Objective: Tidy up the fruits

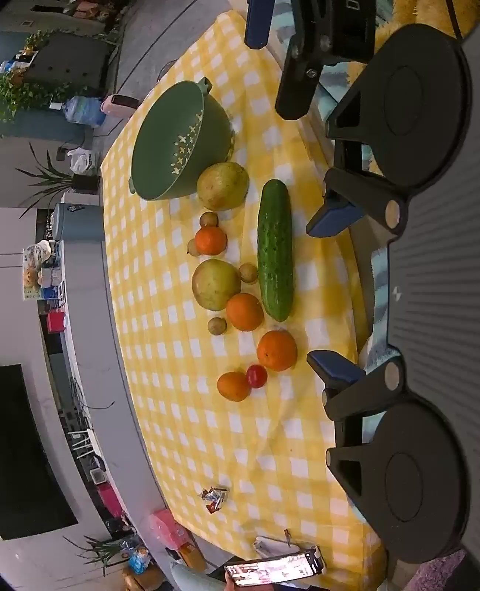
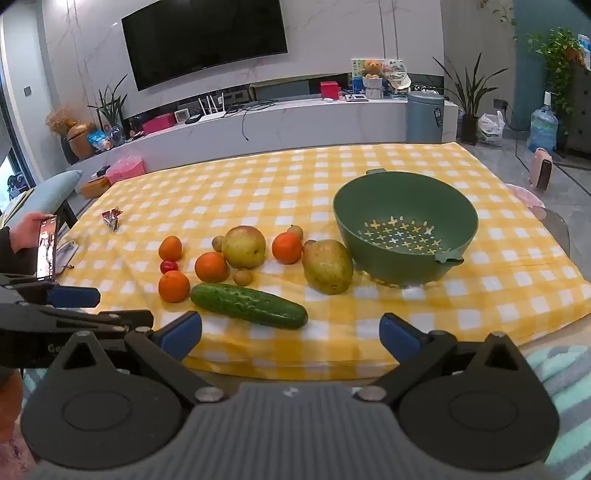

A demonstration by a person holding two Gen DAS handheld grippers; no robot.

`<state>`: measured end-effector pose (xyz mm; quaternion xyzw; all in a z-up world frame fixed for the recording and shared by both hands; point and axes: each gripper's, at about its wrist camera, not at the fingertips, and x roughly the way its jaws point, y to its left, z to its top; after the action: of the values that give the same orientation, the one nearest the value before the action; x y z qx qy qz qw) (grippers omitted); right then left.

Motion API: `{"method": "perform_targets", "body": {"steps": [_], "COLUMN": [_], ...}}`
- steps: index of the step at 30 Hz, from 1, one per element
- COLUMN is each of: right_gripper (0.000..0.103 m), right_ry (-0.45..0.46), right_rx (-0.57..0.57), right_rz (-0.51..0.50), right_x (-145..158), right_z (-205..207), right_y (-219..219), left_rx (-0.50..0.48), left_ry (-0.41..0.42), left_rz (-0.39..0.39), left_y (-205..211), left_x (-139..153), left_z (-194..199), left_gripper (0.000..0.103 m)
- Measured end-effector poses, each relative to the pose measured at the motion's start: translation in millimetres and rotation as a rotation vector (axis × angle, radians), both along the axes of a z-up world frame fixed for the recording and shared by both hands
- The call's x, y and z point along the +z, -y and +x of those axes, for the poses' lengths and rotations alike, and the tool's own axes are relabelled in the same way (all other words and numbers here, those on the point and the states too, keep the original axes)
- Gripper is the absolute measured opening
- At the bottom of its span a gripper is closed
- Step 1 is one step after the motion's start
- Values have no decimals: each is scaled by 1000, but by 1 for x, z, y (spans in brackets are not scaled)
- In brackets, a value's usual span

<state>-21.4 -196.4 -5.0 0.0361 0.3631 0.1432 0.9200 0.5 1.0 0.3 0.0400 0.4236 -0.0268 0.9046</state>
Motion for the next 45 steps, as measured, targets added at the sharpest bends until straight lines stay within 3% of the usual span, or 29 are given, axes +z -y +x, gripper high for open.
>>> {"method": "perform_targets", "body": {"steps": [45], "right_gripper": [99], "right_ry": [-15], "right_rx": [-15], "right_rz": [-15], "right_x": [-5], "right_z": [1], "right_y": [5], "left_rx": [-27], "left_ry": [-18], "left_rz": [26], "left_y": [12], "left_x": [4], "left_z": [2], "left_gripper": [80]}}
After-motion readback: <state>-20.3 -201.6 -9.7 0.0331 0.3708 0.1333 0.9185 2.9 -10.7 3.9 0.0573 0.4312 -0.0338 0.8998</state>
